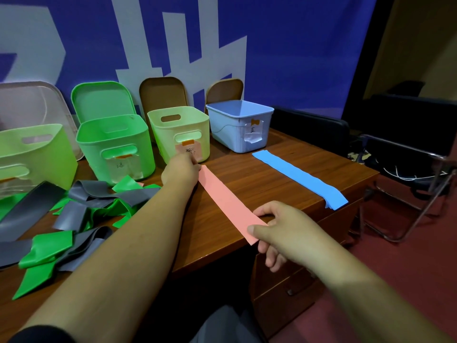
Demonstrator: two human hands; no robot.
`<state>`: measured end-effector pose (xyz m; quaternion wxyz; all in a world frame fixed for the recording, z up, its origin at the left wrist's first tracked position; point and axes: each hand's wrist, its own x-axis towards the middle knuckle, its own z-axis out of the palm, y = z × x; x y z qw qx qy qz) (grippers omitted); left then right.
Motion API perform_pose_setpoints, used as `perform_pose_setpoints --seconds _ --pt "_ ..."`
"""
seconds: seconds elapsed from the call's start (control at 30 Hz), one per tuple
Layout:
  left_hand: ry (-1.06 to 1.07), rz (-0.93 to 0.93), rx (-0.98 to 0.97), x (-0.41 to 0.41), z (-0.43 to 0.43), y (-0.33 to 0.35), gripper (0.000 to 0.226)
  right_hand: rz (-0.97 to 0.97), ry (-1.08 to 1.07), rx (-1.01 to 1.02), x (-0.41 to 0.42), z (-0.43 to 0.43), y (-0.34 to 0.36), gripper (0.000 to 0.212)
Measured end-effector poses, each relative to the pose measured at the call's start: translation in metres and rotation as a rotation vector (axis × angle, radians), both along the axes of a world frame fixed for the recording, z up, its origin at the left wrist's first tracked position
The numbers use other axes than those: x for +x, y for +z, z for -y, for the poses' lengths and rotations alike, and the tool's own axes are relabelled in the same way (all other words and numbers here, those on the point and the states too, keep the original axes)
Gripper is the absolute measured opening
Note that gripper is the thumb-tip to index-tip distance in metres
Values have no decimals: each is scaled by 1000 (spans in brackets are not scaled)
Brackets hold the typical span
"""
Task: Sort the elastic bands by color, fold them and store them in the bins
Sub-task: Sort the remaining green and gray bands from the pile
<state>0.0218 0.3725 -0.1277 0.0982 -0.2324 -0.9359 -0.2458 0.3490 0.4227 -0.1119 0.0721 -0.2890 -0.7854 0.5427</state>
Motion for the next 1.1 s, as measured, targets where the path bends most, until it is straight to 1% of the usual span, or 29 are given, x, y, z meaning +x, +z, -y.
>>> perform_pose_setpoints --seconds 0.13,0.27,0.47,0.63,0.77,0.83,0.97,1.03,1.1 --pt "18 -3 1 0 -1 0 24 1 2 0 1 -2 1 44" --pt "5 16 -4 2 -1 1 19 -1 -2 16 4 1 -1 46" --pt "-13 14 -28 4 0 1 20 -15 -9 80 5 3 -3 43" --pt "-1 24 -31 11 4 6 19 41 -30 232 7 3 2 40" --pt "10 76 -29 23 9 26 23 132 -95 485 7 5 14 29" --pt "-15 99 -15 29 14 39 24 148 -111 564 4 9 23 24" --pt "-90 139 -29 35 42 65 18 124 -98 599 -12 24 40 20" --pt "-135 181 -40 39 63 80 15 72 -73 607 -24 34 46 22" --pt "-172 202 -59 42 89 95 17 1 -40 591 -38 46 51 20"
